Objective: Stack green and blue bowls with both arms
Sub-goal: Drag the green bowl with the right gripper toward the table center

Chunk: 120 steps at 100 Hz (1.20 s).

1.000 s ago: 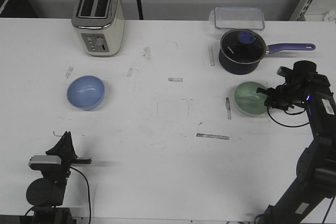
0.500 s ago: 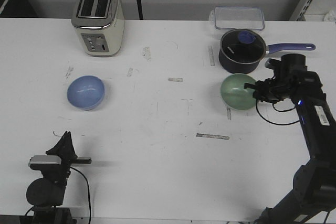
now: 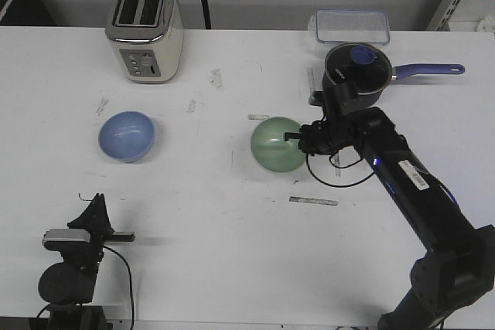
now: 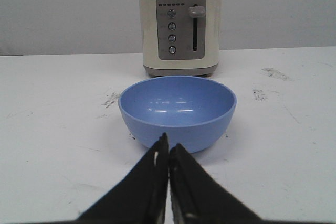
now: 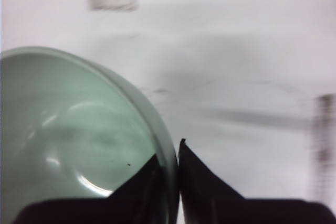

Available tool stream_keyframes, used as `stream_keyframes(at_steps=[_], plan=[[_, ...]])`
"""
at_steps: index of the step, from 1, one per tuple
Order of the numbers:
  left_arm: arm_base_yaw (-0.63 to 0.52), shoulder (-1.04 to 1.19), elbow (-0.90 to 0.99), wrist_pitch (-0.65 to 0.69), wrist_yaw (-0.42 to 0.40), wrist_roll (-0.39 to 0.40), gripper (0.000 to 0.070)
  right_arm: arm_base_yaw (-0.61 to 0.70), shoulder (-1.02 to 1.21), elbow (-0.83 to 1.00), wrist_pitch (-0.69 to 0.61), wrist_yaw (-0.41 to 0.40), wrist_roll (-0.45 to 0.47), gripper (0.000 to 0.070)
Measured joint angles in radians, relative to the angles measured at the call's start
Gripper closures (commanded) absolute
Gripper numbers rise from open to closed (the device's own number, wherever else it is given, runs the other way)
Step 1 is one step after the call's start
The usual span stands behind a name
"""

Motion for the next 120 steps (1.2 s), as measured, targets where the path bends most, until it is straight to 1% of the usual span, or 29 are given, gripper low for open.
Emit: stream_keyframes(at_steps=[11,23,44,58,78,93,110,116,120], plan=[[0.0,0.0,0.0,0.0,0.0,0.0,0.0698,0.076,0.012,0.0,0.002,0.025,0.05,0.0692],[0.0,0.0,0.0,0.0,0.0,0.0,0.0698,0.146,0.046,0.0,0.002,0.051,0.083,0.0692],[0.0,0.0,0.0,0.0,0.0,0.0,0.0698,0.212,0.089,0.0,0.012,0.059,0.107,0.0691],[0.0,0.0,0.0,0.0,0.0,0.0,0.0698,0.212,0.102,0.0,0.006,0.1,0.111,0.0692],[0.0,0.0,0.0,0.0,0.0,0.0,0.0698,0.201,0.106,0.0,0.014,0.104,0.111,0.0692],[0.0,0.0,0.0,0.0,0.0,0.0,0.0698,0.2,0.106,-0.031,0.063,0.103,0.11,0.0692],[0.0,0.0,0.0,0.0,0.0,0.0,0.0698,0.198,0.107,-0.067,0.056,0.102,0.11,0.0689],[0.0,0.0,0.0,0.0,0.0,0.0,0.0698,0.198,0.107,-0.067,0.065,0.101,0.11,0.0674],[0.0,0.0,0.0,0.0,0.0,0.0,0.0698,0.198,0.107,-0.067,0.066,0.101,0.11,0.0637]])
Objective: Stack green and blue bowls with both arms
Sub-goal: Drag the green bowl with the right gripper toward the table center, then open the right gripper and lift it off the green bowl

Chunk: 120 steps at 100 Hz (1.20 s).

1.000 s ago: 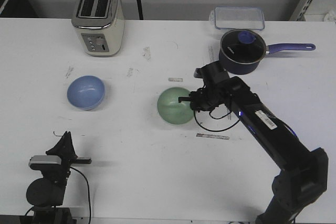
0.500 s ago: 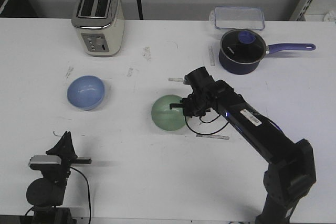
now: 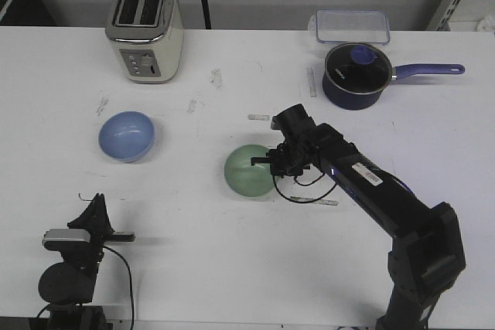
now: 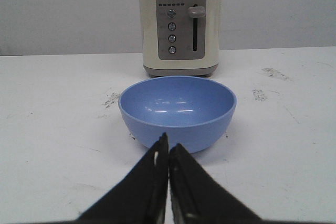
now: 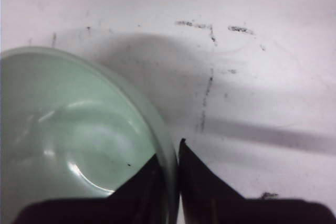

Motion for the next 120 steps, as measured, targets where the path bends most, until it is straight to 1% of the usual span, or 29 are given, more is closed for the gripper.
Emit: stream_keyframes(at_steps=[9,13,17,27,41,55,77,90,97,106,120], plan=[[0.0,0.0,0.0,0.0,0.0,0.0,0.0698,0.0,0.0,0.0,0.002,0.0,0.0,0.0474],[0.0,0.0,0.0,0.0,0.0,0.0,0.0698,0.0,0.0,0.0,0.002,0.0,0.0,0.0419],[0.0,0.0,0.0,0.0,0.0,0.0,0.0698,0.001,0.0,0.0,0.002,0.0,0.0,0.0384],[0.0,0.0,0.0,0.0,0.0,0.0,0.0698,0.003,0.0,0.0,0.01,-0.001,0.0,0.0333],[0.0,0.0,0.0,0.0,0.0,0.0,0.0698,0.002,-0.022,0.0,0.037,0.005,0.0,0.0333],[0.0,0.0,0.0,0.0,0.0,0.0,0.0698,0.003,-0.093,0.0,0.064,0.031,0.0,0.0331],[0.0,0.0,0.0,0.0,0.0,0.0,0.0698,-0.004,-0.164,-0.006,0.075,0.112,-0.018,0.0331],[0.0,0.0,0.0,0.0,0.0,0.0,0.0698,-0.012,-0.243,-0.087,0.145,0.186,-0.061,0.0337],[0.0,0.0,0.0,0.0,0.0,0.0,0.0698,-0.028,-0.304,-0.147,0.204,0.204,-0.094,0.0342],[0.0,0.0,0.0,0.0,0.0,0.0,0.0698,-0.061,-0.394,-0.232,0.286,0.206,-0.137,0.0405],[0.0,0.0,0.0,0.0,0.0,0.0,0.0698,-0.142,-0.528,-0.375,0.395,0.208,-0.214,0.0576]])
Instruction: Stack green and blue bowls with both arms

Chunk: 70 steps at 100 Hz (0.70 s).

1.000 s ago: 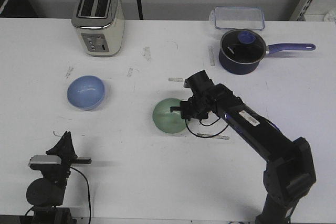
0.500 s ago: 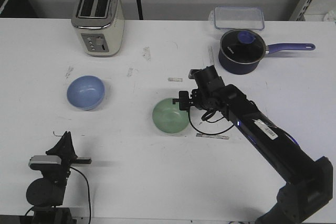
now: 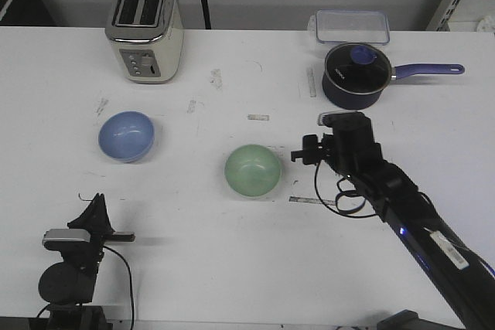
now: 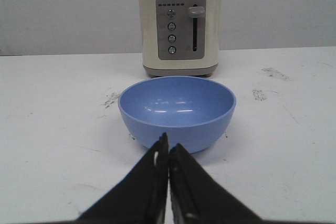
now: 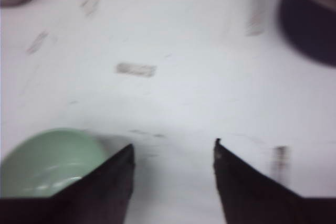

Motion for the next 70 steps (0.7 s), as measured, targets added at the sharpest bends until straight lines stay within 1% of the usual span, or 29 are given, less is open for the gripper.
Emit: stream_keyframes(at_steps=[14,38,52,70], plan=[[0.0,0.0,0.0,0.0,0.0,0.0,0.0698,-0.098,-0.126,-0.134,0.076,0.002,-0.091,0.0689],[0.0,0.0,0.0,0.0,0.0,0.0,0.0698,-0.248,-0.378,-0.329,0.252,0.0,-0.223,0.0688],[0.0,0.0,0.0,0.0,0.0,0.0,0.0698,-0.32,-0.519,-0.444,0.327,0.002,-0.245,0.0688],[0.0,0.0,0.0,0.0,0.0,0.0,0.0698,-0.347,-0.708,-0.574,0.348,-0.012,-0.248,0.0688]])
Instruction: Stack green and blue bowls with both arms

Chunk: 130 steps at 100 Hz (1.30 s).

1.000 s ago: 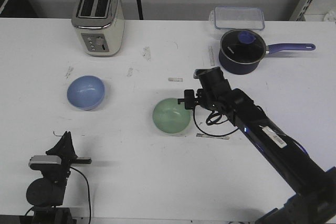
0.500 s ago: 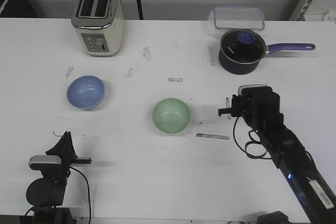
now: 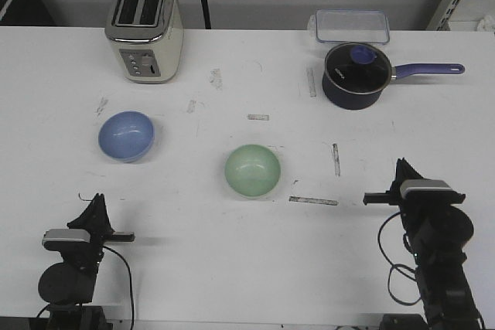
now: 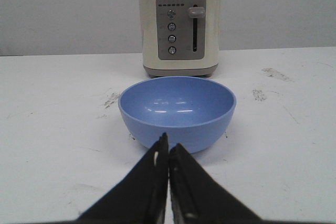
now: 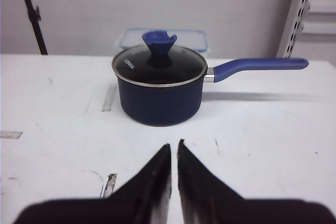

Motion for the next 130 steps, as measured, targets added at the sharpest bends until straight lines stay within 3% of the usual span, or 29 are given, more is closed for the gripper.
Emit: stream_keyframes(at_steps=[24,63,130], plan=[[0.0,0.0,0.0,0.0,0.0,0.0,0.0698,0.0,-0.224,-0.122,-0.003,-0.026,0.039,0.0688],[0.0,0.0,0.0,0.0,0.0,0.0,0.0698,0.0,-0.452,-0.126,-0.023,-0.026,0.055,0.0688],[0.0,0.0,0.0,0.003,0.0,0.0,0.0698,0.001,-0.469,-0.126,-0.024,-0.025,0.061,0.0688]])
